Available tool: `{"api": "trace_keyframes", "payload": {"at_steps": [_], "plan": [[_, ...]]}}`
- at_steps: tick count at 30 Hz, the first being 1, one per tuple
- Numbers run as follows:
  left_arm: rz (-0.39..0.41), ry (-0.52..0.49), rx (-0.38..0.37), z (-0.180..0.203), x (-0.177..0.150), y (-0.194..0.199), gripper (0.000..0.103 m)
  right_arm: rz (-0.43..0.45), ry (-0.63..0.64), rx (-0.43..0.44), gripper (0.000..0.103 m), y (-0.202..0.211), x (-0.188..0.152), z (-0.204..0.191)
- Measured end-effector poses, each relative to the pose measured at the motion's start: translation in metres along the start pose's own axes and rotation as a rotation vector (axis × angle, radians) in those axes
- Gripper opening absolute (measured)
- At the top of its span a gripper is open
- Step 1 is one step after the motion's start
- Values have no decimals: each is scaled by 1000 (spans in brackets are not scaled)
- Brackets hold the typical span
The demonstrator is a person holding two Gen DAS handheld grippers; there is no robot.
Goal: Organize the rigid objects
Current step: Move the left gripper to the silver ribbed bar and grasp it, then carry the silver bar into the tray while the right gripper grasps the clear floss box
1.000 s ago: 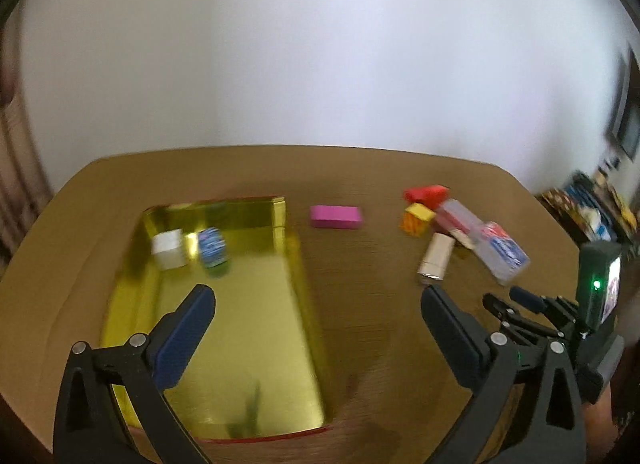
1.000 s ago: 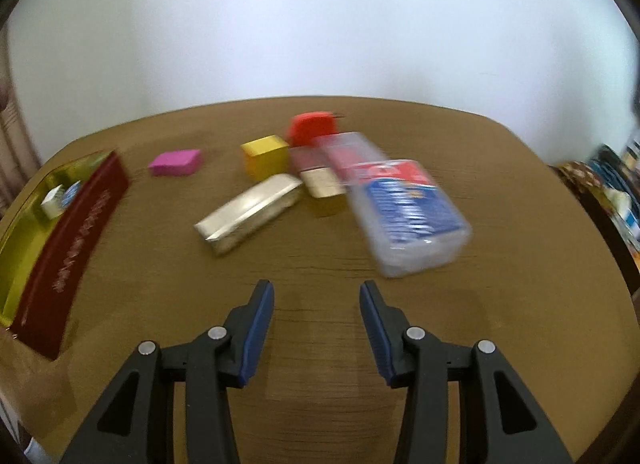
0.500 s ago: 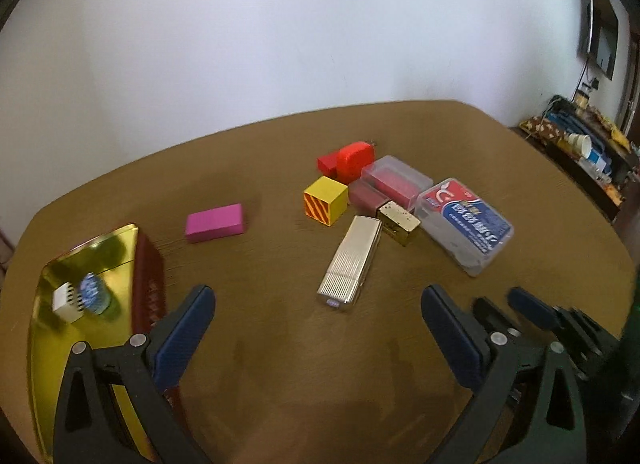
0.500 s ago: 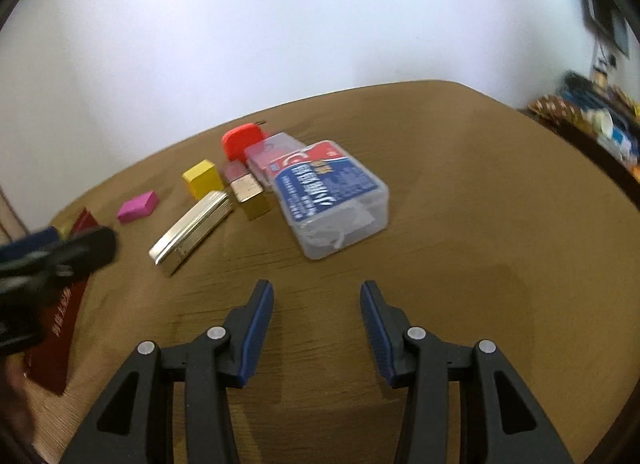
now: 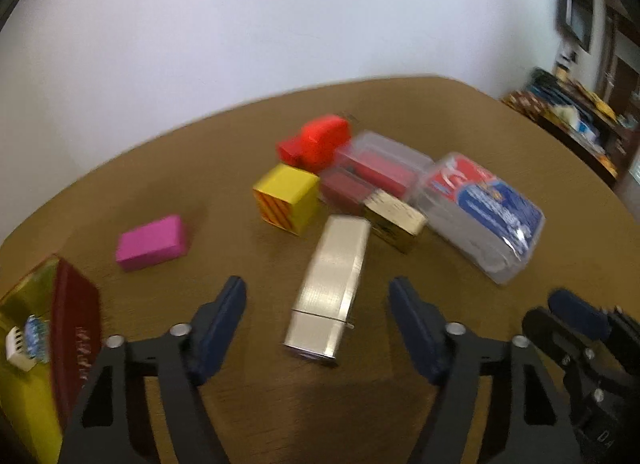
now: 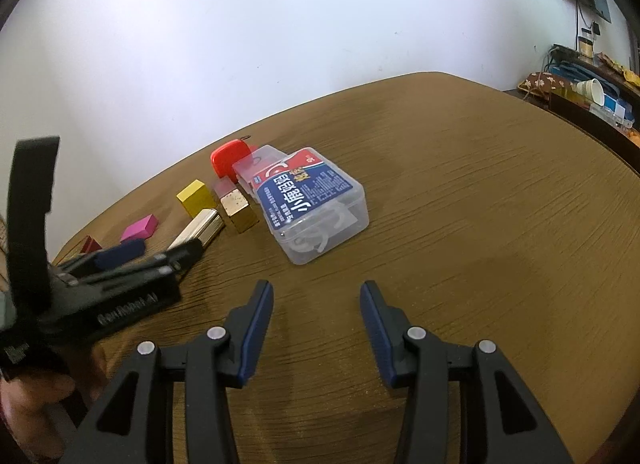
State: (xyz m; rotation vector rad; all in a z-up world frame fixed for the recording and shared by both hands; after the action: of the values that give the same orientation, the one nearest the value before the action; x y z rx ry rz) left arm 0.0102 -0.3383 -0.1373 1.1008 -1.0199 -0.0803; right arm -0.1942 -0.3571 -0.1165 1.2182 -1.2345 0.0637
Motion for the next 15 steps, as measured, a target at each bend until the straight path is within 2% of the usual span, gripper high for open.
{"api": "trace_keyframes", "payload": {"at_steps": [3, 5, 15], "plan": [[-33, -12, -19, 4, -4, -8, 32, 0, -2, 2, 46, 0, 0, 0], [-36, -13, -31, 6, -5, -8, 27, 0, -2, 3, 46, 0, -1, 0], [-34, 53, -21, -12, -14, 3, 27, -4, -1, 5, 47, 0, 0, -1]]}}
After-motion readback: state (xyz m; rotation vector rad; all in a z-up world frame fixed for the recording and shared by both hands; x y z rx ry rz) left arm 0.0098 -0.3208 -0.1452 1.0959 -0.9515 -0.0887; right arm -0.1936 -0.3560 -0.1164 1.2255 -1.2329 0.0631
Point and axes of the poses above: each gripper's, at about its wrist camera, not at the fingertips, and y roughly against the way its jaws point, z to its right, x to its top, the point moved 7 cm from there along -y, roughly the way its jaws point, and after that the axes turned 11 degrees about y, right-handed, at the moved point
